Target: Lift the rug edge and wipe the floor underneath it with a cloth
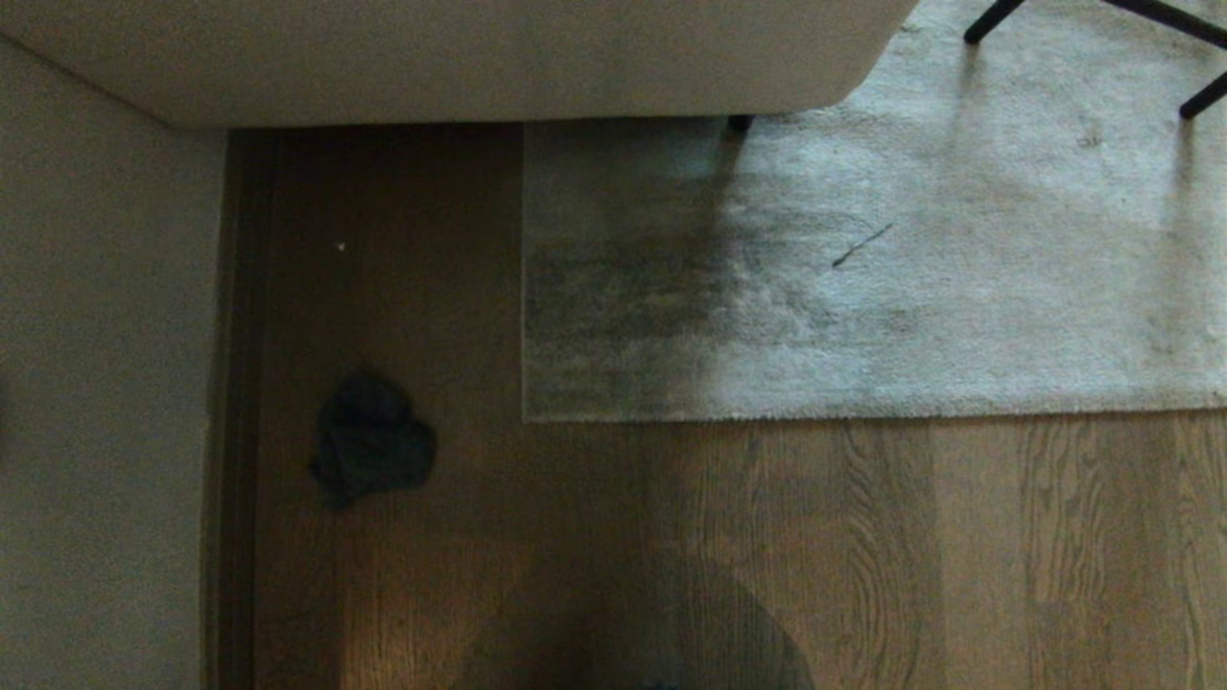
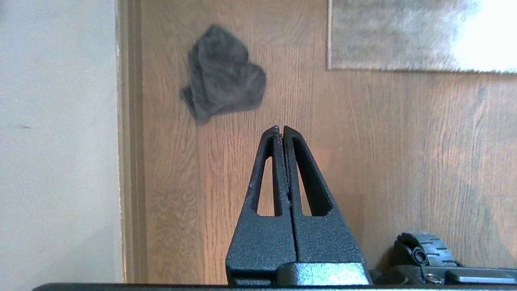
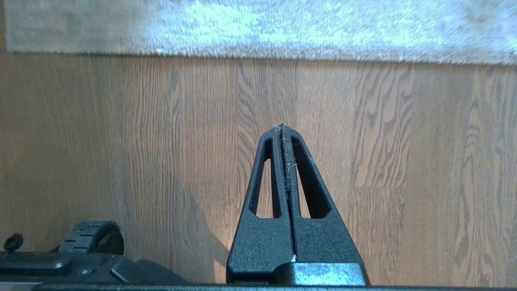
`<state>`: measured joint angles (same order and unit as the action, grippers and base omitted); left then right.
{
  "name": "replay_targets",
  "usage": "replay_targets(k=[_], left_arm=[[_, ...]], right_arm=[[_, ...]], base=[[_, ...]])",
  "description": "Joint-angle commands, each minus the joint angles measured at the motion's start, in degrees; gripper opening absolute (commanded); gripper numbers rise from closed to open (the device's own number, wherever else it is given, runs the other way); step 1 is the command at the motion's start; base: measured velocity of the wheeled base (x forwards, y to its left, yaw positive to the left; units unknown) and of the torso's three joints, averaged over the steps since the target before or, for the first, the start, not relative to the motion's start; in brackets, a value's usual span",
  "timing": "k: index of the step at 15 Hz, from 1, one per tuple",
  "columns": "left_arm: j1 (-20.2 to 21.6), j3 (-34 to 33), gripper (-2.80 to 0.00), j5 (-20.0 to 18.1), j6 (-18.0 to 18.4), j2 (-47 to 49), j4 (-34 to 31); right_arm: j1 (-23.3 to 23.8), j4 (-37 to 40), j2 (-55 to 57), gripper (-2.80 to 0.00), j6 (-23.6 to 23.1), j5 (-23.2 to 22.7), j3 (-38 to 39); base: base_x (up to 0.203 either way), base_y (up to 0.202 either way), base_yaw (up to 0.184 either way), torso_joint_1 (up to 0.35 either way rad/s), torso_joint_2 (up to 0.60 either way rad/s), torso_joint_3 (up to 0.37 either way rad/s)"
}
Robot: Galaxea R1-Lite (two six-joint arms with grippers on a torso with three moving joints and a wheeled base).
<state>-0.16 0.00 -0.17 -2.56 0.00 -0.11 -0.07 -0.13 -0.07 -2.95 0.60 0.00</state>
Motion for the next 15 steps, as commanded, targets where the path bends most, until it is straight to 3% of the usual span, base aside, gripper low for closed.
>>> replay_targets(k=[1, 15], left_arm=[[0.0, 0.0, -2.80, 0.0, -0.1, 0.0, 0.0], [0.0, 0.0, -2.80, 0.1, -0.1, 0.0, 0.0]], right_arm=[[0.0, 0.0, 0.1, -2.80, 0.0, 0.0, 0.0], [0.0, 0.0, 0.1, -2.80, 0.0, 0.0, 0.0]], base=[[0.000, 0.000, 0.000, 0.002, 0.00, 0.198], [0.000, 0.000, 0.000, 0.004, 0.00, 0.201]])
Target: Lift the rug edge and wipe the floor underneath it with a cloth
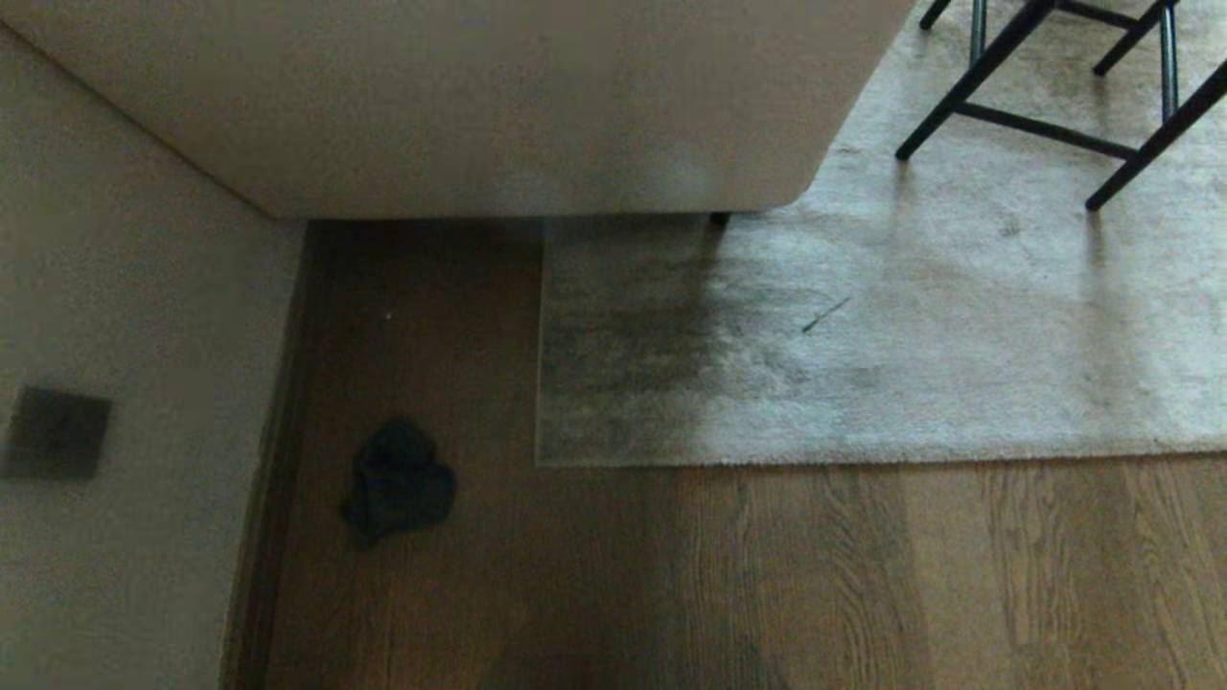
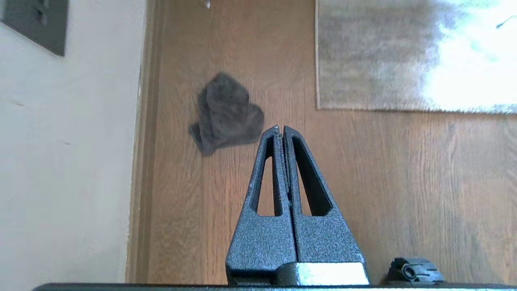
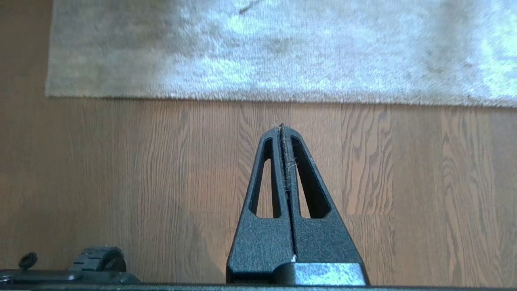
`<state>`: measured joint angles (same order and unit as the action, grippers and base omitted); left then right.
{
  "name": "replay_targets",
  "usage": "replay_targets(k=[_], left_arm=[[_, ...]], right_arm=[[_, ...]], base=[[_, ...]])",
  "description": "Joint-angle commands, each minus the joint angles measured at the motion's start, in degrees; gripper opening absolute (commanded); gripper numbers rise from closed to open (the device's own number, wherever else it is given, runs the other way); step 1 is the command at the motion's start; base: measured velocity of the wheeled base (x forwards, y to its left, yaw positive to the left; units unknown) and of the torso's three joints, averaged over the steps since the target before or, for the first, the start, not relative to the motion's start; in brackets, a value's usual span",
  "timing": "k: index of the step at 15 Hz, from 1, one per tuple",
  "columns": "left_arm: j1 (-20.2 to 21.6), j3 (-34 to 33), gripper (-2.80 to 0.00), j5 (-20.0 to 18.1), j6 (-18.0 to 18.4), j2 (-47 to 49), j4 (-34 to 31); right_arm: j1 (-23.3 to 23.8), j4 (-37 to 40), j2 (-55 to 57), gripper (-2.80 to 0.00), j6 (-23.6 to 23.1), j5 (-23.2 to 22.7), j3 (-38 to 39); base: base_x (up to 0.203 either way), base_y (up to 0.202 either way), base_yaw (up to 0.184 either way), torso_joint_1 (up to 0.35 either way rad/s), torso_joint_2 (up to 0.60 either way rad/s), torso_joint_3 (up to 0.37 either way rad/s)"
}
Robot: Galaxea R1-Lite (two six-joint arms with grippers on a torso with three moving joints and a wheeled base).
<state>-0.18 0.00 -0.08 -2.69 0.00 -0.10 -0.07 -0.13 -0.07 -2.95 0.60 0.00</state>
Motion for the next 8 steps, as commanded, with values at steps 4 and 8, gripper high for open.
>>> replay_targets(k=[4, 8], left_arm=[[0.0, 0.0, -2.80, 0.0, 0.0, 0.0, 0.0], [0.0, 0.0, -2.80, 0.0, 0.0, 0.0, 0.0]], right_arm=[[0.0, 0.0, 0.1, -2.80, 0.0, 0.0, 0.0], [0.0, 0.0, 0.1, -2.80, 0.0, 0.0, 0.0]], base=[[0.000, 0.000, 0.000, -0.002, 0.00, 0.201], [0.000, 0.000, 0.000, 0.003, 0.00, 0.202]])
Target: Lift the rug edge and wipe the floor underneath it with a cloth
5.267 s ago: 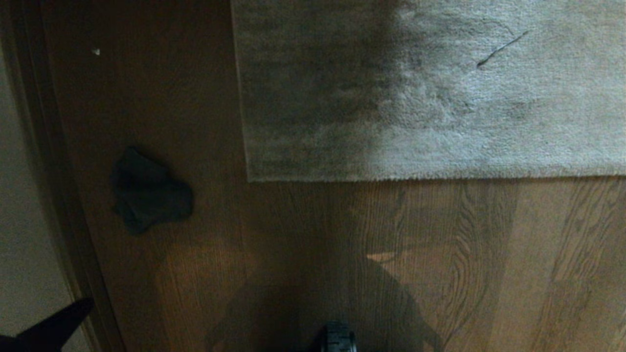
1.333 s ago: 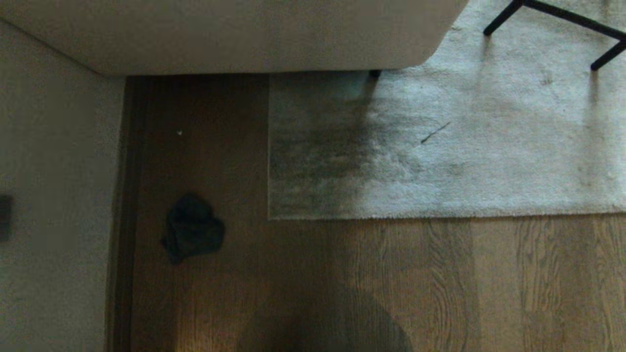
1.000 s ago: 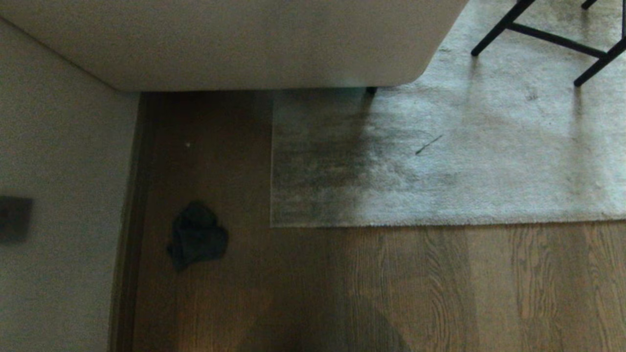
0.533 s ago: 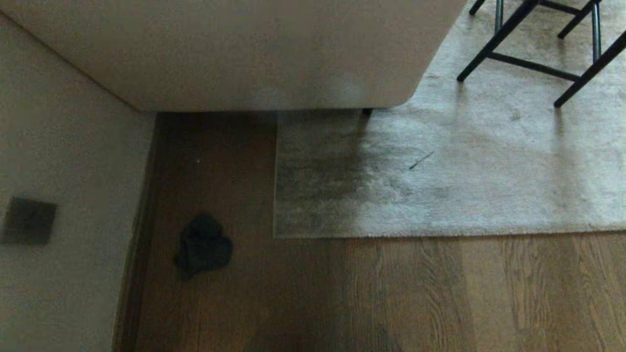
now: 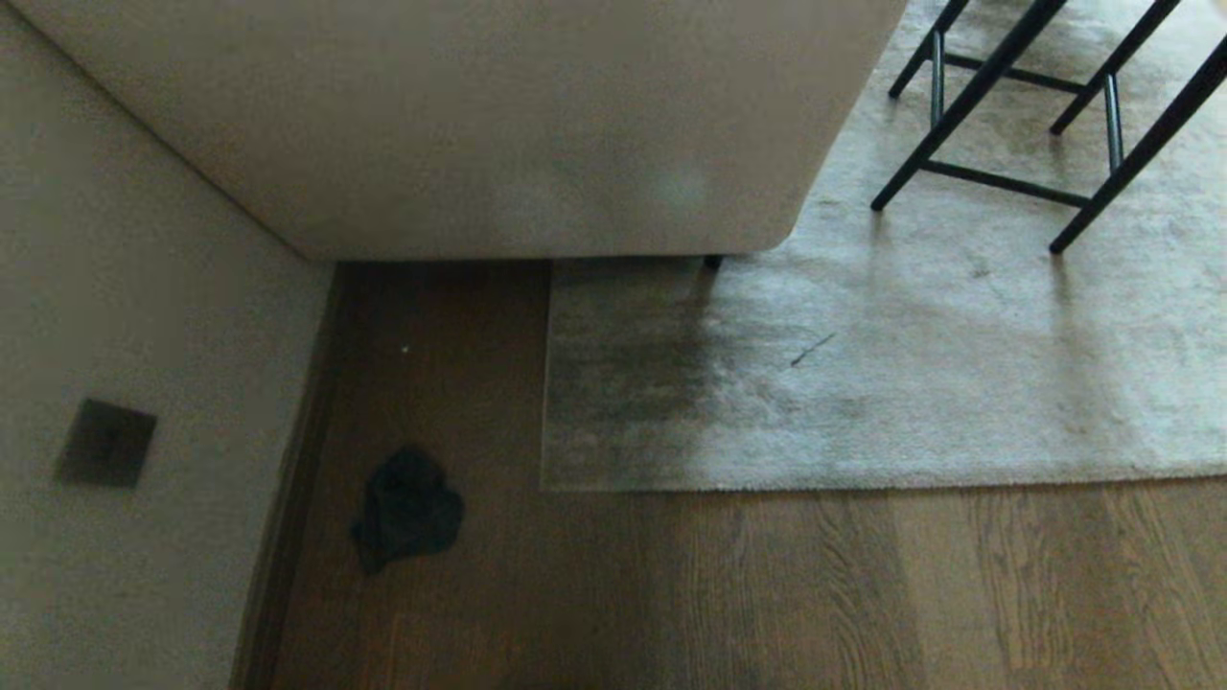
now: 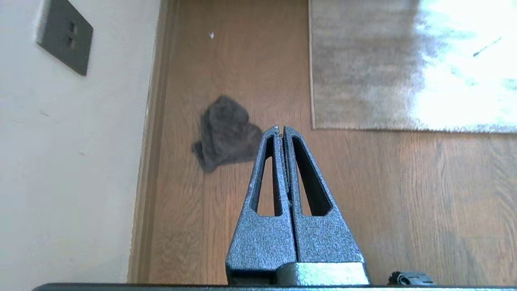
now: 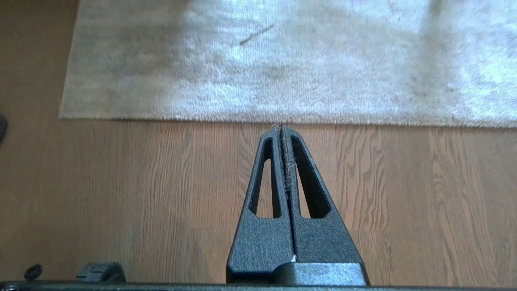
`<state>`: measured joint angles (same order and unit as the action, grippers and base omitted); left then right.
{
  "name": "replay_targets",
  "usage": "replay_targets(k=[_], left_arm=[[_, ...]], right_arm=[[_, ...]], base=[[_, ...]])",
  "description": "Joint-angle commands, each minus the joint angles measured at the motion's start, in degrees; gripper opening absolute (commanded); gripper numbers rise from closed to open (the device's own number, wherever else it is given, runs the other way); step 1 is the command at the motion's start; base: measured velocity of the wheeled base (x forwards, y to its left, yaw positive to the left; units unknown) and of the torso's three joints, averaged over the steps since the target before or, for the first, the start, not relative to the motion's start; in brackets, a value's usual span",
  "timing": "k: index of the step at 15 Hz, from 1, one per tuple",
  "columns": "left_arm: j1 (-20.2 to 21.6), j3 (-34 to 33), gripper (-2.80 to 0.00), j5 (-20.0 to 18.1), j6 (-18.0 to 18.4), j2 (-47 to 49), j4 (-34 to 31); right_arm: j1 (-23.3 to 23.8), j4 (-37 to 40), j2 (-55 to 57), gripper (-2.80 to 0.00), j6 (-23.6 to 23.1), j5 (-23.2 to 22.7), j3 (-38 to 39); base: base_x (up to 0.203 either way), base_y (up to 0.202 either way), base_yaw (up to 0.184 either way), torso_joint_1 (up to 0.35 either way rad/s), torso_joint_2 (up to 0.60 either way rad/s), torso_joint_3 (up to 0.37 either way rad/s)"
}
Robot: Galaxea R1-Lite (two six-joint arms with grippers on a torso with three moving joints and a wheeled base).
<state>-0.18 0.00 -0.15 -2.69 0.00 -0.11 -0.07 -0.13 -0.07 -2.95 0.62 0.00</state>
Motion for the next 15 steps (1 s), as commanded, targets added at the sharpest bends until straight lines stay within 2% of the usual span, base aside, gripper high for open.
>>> replay_targets(k=[1, 15], left_arm=[[0.0, 0.0, -2.80, 0.1, 0.0, 0.0, 0.0], [0.0, 0.0, -2.80, 0.1, 0.0, 0.0, 0.0]], right_arm=[[0.0, 0.0, 0.1, -2.80, 0.0, 0.0, 0.0], [0.0, 0.0, 0.1, -2.80, 0.0, 0.0, 0.0]], base=[[0.000, 0.000, 0.000, -0.001, 0.00, 0.198], [0.000, 0.000, 0.000, 0.002, 0.00, 0.203]])
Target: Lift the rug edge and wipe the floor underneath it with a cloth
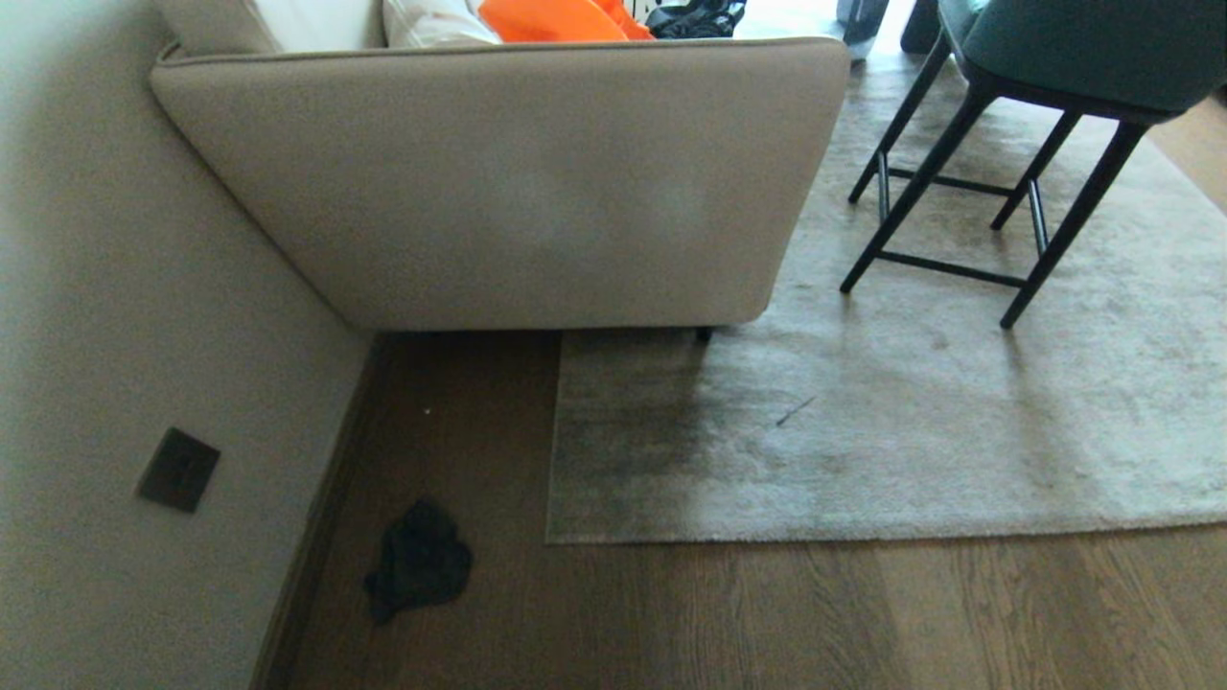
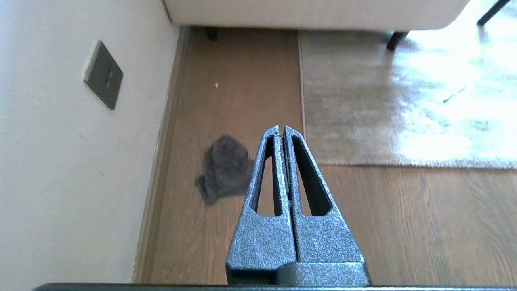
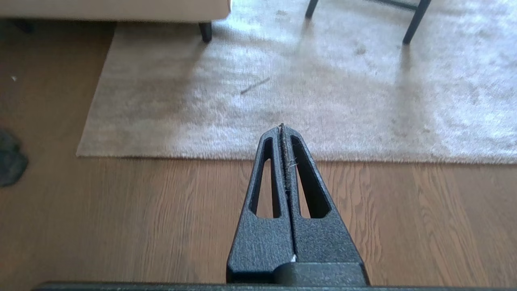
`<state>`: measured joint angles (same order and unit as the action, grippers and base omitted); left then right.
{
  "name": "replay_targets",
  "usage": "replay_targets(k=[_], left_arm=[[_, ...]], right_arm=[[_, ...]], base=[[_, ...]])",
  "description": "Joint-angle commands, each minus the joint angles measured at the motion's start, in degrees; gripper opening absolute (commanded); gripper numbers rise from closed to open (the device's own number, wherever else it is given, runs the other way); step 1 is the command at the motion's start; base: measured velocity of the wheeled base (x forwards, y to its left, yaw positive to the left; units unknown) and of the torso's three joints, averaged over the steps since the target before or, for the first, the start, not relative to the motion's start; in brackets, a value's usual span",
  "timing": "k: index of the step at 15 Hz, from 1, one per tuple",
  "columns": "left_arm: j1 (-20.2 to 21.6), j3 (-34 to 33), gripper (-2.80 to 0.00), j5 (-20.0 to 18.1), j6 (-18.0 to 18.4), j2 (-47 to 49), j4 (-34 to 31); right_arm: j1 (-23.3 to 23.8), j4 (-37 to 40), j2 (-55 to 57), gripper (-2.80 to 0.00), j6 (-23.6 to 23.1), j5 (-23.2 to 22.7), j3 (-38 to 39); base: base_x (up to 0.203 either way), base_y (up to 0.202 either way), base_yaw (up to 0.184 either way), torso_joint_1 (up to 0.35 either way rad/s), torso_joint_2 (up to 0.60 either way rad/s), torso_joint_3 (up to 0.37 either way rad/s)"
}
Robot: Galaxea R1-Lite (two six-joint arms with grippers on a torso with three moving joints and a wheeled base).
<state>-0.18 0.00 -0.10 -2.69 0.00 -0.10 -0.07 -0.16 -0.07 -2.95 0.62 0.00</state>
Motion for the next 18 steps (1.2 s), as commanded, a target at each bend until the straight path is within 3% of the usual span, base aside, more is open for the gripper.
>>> replay_targets(k=[1, 18], left_arm=[[0.0, 0.0, -2.80, 0.0, 0.0, 0.0, 0.0], [0.0, 0.0, -2.80, 0.0, 0.0, 0.0, 0.0]], right_arm=[[0.0, 0.0, 0.1, -2.80, 0.0, 0.0, 0.0], [0.0, 0.0, 0.1, -2.80, 0.0, 0.0, 0.0]], base=[[0.000, 0.000, 0.000, -0.002, 0.00, 0.197], [0.000, 0.000, 0.000, 0.003, 0.00, 0.203]])
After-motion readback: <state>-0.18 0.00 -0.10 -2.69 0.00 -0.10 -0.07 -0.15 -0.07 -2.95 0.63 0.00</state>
